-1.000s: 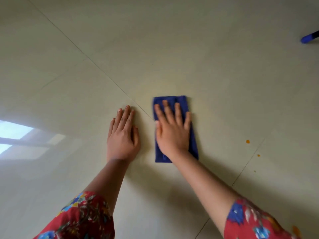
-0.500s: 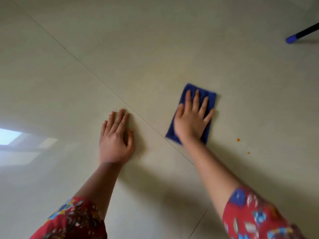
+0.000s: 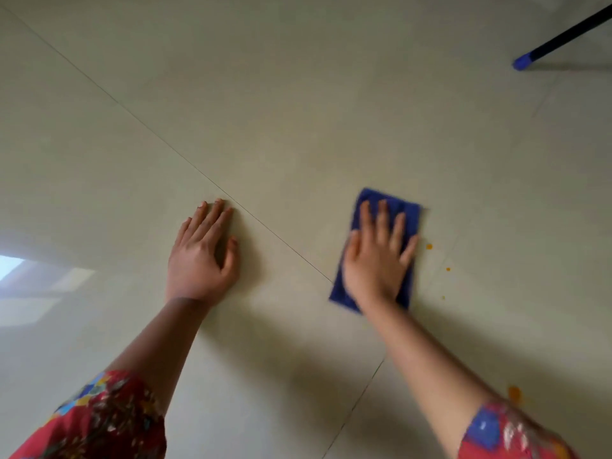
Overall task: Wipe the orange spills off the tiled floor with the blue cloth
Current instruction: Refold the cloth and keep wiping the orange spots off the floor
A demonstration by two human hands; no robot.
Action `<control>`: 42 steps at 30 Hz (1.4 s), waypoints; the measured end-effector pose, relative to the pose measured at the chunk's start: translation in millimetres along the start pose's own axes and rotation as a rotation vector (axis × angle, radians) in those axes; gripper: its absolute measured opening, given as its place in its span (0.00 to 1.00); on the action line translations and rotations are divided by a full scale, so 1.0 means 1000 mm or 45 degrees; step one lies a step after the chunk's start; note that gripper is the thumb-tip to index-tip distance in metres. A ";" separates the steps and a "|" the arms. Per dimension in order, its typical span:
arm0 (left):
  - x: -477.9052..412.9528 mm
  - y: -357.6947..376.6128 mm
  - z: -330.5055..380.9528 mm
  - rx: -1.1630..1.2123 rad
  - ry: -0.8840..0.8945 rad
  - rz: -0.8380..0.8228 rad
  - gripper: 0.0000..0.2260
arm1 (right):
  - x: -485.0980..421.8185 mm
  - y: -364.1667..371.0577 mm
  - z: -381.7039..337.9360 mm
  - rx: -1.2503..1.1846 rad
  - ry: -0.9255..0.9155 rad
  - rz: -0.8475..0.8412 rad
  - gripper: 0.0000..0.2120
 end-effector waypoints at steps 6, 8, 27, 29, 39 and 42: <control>-0.001 -0.004 0.002 0.037 0.022 -0.002 0.24 | -0.005 0.013 -0.105 0.085 -0.577 -0.175 0.26; 0.001 -0.005 0.001 0.078 0.013 0.011 0.24 | -0.043 0.006 -0.107 0.103 -0.440 -0.192 0.26; 0.013 0.050 0.117 0.041 0.198 -0.170 0.26 | 0.083 0.005 0.064 0.251 -0.656 -0.215 0.26; 0.015 0.068 0.125 -0.072 0.234 -0.240 0.25 | 0.071 -0.001 0.093 0.275 -0.602 -0.216 0.26; 0.013 0.078 0.122 -0.210 0.183 -0.226 0.26 | 0.070 -0.005 0.123 0.317 -0.783 -0.230 0.26; 0.014 0.080 0.123 -0.226 0.184 -0.236 0.26 | 0.014 -0.022 0.140 0.204 -0.289 -0.167 0.25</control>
Point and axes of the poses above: each hand's wrist, its own x-axis away from the middle knuckle, its own y-axis out of the palm, z = x × y, the point moved 2 cm from there along -x, towards the middle knuckle, and after that the axes turned 13 degrees about -z, right-handed, at the moved point
